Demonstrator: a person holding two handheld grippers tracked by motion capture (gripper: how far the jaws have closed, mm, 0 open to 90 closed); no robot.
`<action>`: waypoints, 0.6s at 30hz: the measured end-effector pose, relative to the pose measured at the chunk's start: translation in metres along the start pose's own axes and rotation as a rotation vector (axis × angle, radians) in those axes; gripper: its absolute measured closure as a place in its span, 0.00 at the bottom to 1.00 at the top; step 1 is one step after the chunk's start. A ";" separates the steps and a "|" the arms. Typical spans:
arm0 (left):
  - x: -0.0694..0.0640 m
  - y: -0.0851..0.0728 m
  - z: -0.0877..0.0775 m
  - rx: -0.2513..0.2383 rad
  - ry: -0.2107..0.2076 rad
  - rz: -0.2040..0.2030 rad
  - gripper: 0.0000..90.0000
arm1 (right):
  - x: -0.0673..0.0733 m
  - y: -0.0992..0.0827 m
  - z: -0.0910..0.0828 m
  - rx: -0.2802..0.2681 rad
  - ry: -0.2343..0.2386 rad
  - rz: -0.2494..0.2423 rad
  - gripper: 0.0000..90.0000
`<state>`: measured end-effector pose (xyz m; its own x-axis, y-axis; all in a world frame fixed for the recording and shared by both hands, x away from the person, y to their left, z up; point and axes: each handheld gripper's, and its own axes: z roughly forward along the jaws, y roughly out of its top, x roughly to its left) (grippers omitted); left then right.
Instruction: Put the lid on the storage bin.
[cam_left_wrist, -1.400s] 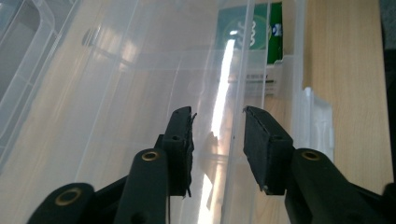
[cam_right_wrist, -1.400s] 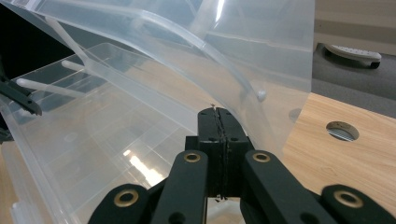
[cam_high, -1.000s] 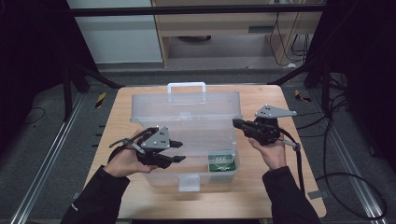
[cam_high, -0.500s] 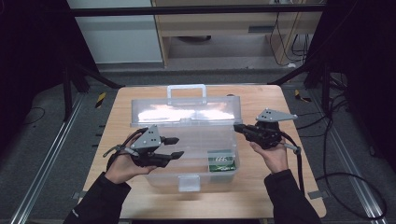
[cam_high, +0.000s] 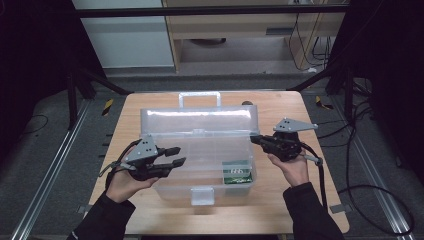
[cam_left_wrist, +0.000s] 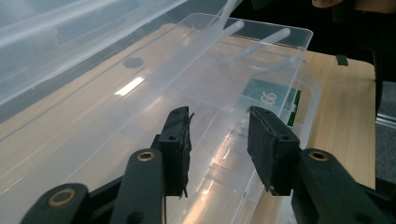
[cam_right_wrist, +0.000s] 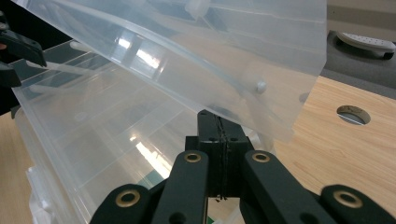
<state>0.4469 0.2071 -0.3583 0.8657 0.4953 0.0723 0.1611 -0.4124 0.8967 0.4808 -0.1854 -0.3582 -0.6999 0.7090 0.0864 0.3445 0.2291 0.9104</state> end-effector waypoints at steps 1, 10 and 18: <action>0.000 -0.001 -0.002 0.000 0.013 -0.006 0.69 | 0.000 0.000 0.000 0.005 0.002 0.001 1.00; 0.006 -0.011 -0.022 -0.041 0.093 -0.056 0.84 | 0.001 -0.001 0.000 0.012 0.004 -0.008 1.00; 0.013 -0.020 -0.040 -0.028 0.197 -0.091 0.97 | 0.002 -0.003 0.000 0.022 0.011 -0.007 1.00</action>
<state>0.4364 0.2524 -0.3580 0.7387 0.6701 0.0722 0.2186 -0.3396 0.9148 0.4781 -0.1847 -0.3602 -0.7090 0.7002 0.0841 0.3530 0.2491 0.9019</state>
